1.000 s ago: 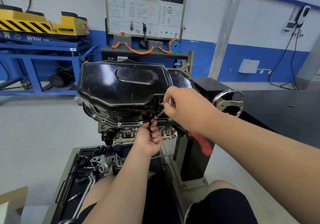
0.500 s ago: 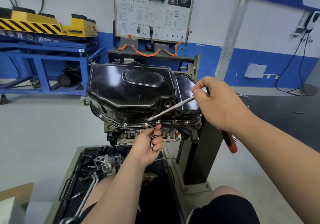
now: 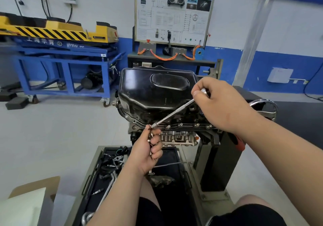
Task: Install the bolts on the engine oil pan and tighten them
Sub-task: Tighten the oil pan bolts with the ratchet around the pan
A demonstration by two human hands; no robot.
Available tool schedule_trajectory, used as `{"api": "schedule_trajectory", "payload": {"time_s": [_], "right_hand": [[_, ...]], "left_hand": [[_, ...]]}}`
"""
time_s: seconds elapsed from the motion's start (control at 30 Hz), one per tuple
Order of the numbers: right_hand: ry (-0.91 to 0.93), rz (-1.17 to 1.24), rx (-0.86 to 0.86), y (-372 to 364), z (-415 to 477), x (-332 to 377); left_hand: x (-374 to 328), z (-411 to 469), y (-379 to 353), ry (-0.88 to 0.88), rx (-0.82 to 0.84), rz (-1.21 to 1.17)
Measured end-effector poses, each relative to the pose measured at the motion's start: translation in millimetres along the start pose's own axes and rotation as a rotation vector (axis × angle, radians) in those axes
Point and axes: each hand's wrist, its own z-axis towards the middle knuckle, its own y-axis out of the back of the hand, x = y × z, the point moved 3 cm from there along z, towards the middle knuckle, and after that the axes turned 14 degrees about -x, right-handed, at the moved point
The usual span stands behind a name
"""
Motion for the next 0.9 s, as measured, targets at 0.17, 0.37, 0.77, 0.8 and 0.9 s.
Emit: {"api": "schedule_trajectory", "payload": {"time_s": [0.17, 0.37, 0.77, 0.8, 0.9], "right_hand": [[0.012, -0.033, -0.005, -7.7, 3.6, 12.2], [-0.01, -0.074, -0.002, -21.9, 2.3, 25.4], [-0.029, -0.049, 0.019, -20.9, 2.6, 39.4], [-0.023, -0.051, 0.021, -21.4, 2.5, 39.8], [-0.014, -0.043, 0.022, -22.8, 2.3, 40.1]], "left_hand": [[-8.5, -2.3, 11.9, 0.031, 0.002, -0.014], [-18.2, -4.8, 25.7, 0.022, 0.035, 0.067], [-19.3, -4.9, 44.4, 0.066, 0.212, -0.279], [-18.6, -4.9, 43.4, 0.074, 0.238, -0.281], [-17.8, -6.1, 38.1, 0.096, 0.303, -0.277]]}}
